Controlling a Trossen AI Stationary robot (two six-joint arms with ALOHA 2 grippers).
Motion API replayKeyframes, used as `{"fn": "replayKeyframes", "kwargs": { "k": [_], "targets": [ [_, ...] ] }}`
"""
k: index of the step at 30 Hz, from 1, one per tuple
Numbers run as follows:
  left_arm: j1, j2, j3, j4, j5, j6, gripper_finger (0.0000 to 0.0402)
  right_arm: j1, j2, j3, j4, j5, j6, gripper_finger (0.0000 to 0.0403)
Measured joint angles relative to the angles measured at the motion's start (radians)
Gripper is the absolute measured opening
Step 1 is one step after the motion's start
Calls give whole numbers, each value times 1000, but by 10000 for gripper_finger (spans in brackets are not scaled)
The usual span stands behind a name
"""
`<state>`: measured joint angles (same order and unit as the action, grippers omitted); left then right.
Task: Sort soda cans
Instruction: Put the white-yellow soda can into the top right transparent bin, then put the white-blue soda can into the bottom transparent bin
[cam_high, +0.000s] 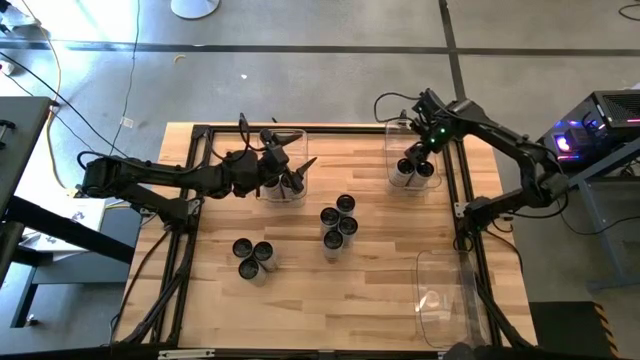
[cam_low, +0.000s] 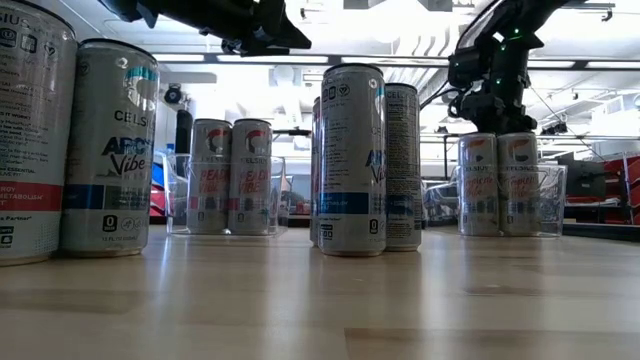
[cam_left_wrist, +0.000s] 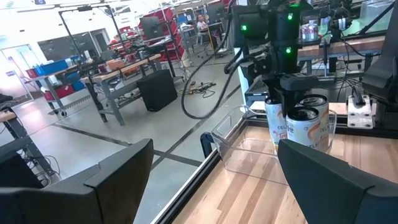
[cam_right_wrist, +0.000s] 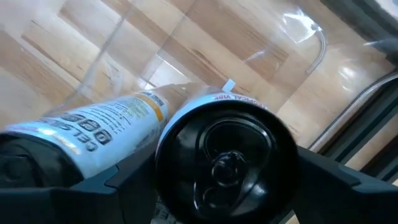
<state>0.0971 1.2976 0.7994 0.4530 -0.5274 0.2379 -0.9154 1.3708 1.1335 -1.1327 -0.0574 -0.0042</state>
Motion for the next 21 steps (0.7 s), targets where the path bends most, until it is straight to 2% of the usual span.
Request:
{"fn": "replayKeyframes", "kwargs": {
  "k": [16, 21],
  "targets": [
    [0, 0, 0, -16, 0, -1, 339, 6, -6, 239, -147, 4, 8, 287],
    [-1, 0, 0, -29, 0, -1, 339, 70, -67, 293, -88, 4, 5, 287]
  ]
}}
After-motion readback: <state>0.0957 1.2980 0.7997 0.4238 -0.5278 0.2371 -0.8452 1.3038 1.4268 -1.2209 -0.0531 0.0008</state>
